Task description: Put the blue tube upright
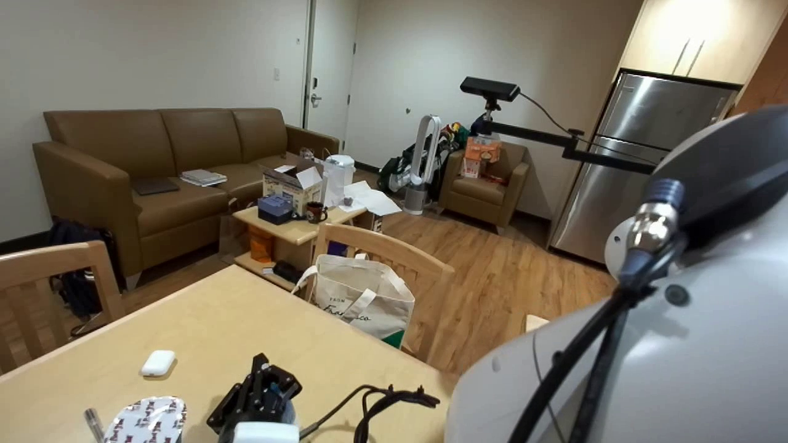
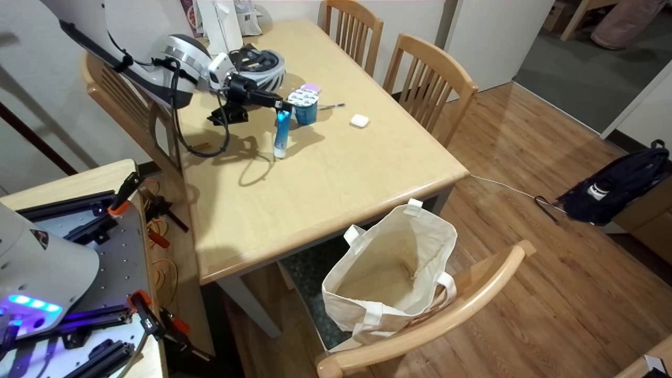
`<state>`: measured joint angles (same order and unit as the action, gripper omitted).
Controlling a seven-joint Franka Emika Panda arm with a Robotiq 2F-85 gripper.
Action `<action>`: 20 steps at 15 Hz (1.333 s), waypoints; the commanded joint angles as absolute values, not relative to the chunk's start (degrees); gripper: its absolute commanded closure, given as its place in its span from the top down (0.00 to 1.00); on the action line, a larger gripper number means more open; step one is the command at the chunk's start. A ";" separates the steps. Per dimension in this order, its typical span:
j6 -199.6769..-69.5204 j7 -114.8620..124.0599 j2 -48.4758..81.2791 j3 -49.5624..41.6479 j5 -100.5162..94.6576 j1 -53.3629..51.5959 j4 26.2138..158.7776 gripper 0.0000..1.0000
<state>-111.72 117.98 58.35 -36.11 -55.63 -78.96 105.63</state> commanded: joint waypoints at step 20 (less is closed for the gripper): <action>-85.89 153.22 45.75 -0.90 -73.46 -41.26 104.67 0.00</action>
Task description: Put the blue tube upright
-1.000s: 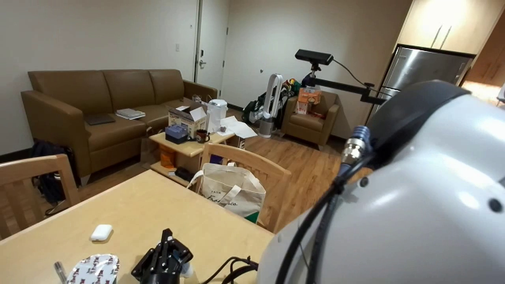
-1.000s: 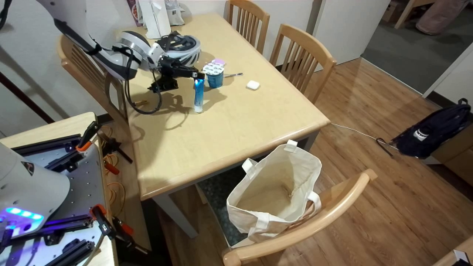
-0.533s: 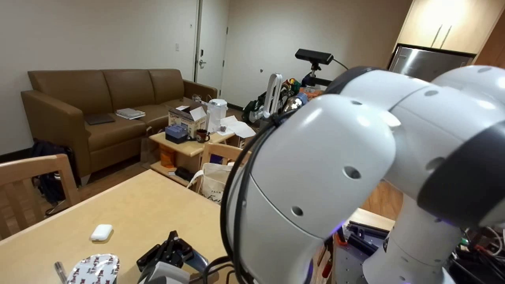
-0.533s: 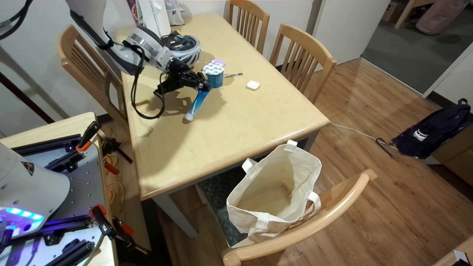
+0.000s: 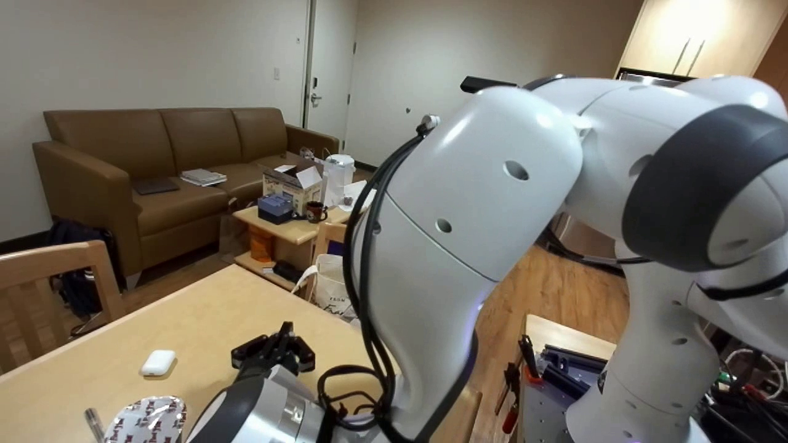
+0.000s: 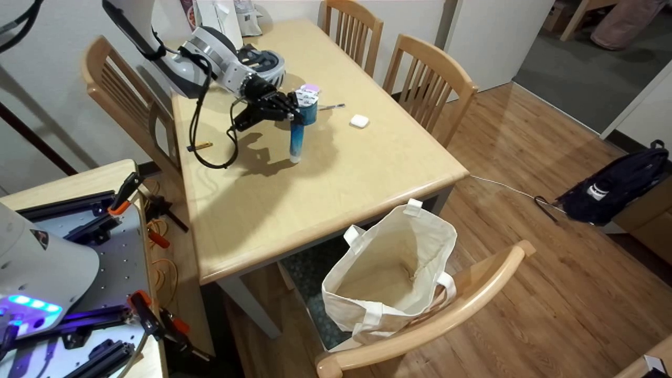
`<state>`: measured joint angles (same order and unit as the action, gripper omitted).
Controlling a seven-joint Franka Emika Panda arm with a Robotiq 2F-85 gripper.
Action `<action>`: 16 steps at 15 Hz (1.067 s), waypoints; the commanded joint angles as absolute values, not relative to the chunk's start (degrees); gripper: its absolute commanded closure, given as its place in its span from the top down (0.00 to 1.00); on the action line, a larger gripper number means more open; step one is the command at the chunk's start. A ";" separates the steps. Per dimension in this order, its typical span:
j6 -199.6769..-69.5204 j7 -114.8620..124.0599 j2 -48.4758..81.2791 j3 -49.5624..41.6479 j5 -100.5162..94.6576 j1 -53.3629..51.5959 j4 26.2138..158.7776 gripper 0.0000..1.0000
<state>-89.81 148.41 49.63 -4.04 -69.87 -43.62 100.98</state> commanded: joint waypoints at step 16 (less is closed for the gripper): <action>-94.99 149.29 53.21 -11.08 -67.92 -52.82 101.44 0.27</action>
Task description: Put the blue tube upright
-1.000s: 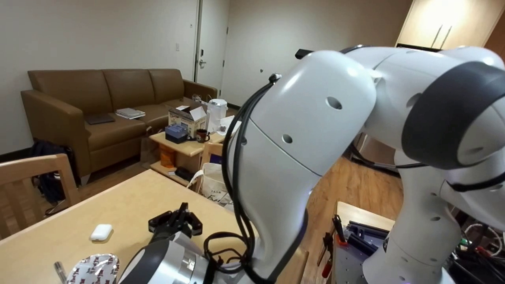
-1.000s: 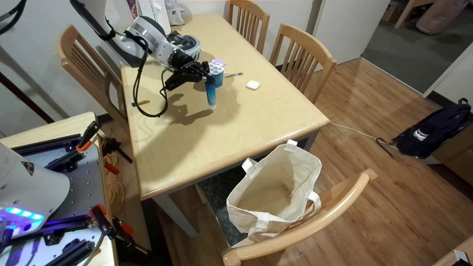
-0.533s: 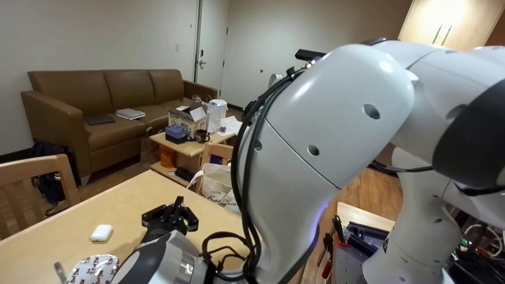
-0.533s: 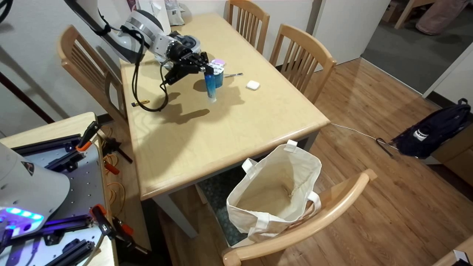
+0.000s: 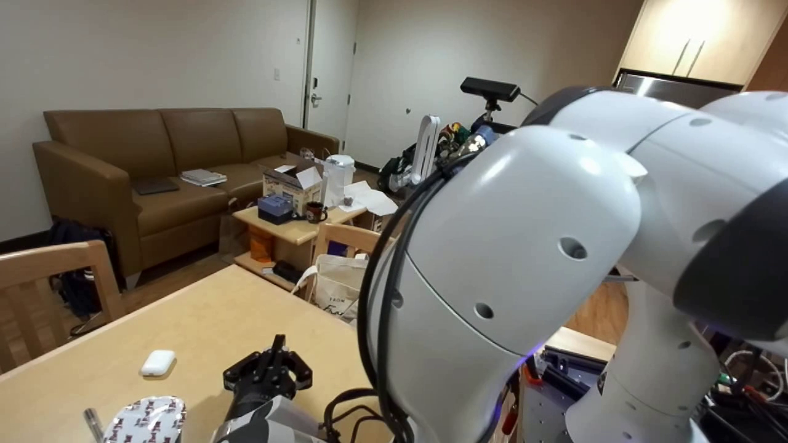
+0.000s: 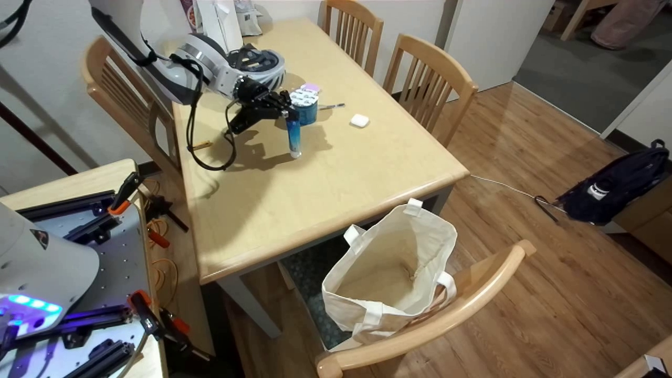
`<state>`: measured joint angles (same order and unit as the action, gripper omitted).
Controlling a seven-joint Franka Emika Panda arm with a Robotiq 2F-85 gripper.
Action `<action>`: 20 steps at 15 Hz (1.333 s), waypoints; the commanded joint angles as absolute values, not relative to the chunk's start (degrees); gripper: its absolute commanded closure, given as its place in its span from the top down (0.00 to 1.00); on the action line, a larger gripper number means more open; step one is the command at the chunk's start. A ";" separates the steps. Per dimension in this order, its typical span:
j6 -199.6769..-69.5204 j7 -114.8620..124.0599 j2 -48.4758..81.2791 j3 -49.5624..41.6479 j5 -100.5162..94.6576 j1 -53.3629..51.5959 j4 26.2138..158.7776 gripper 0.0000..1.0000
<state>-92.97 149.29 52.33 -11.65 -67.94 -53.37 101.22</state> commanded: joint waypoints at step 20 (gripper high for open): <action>-103.68 129.61 34.53 12.60 -79.74 -23.68 109.69 1.00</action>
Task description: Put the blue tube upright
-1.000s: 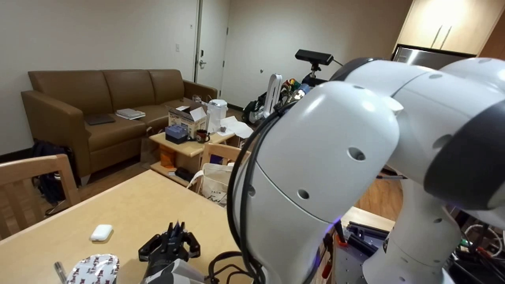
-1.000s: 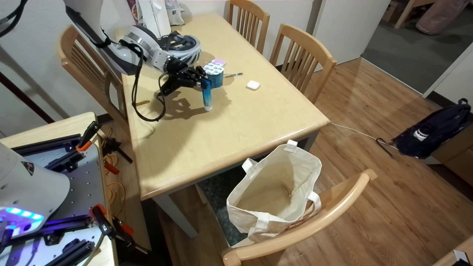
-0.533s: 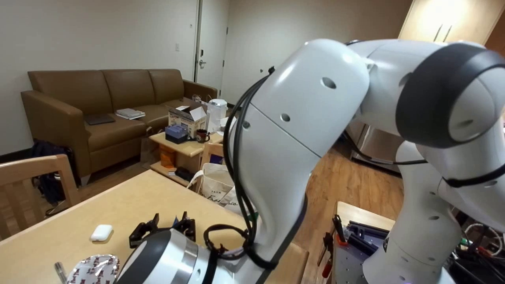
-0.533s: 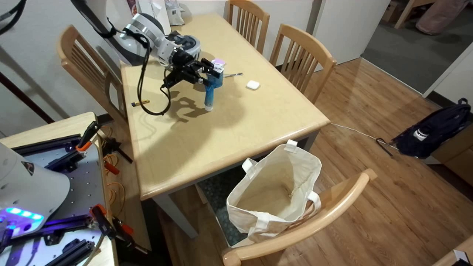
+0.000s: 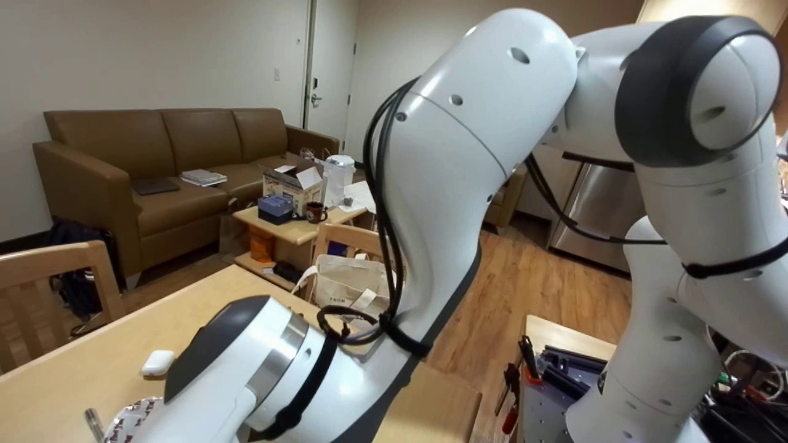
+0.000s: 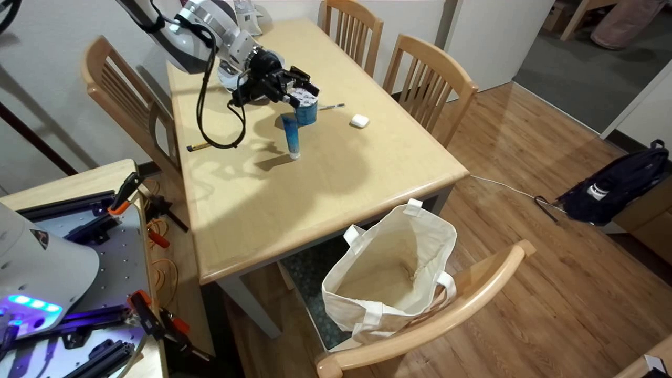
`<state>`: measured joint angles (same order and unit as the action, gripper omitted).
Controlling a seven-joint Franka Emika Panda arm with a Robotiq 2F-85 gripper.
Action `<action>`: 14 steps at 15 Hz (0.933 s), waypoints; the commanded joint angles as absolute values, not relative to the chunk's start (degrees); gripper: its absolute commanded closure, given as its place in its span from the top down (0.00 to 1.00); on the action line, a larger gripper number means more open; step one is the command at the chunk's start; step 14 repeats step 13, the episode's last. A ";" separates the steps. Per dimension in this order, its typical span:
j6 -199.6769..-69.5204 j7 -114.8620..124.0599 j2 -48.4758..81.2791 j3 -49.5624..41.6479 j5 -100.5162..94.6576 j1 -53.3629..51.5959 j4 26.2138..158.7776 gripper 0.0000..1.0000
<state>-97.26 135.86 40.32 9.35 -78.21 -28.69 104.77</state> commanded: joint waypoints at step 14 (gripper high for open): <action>-142.29 120.01 26.80 10.76 -81.02 -13.12 120.32 1.00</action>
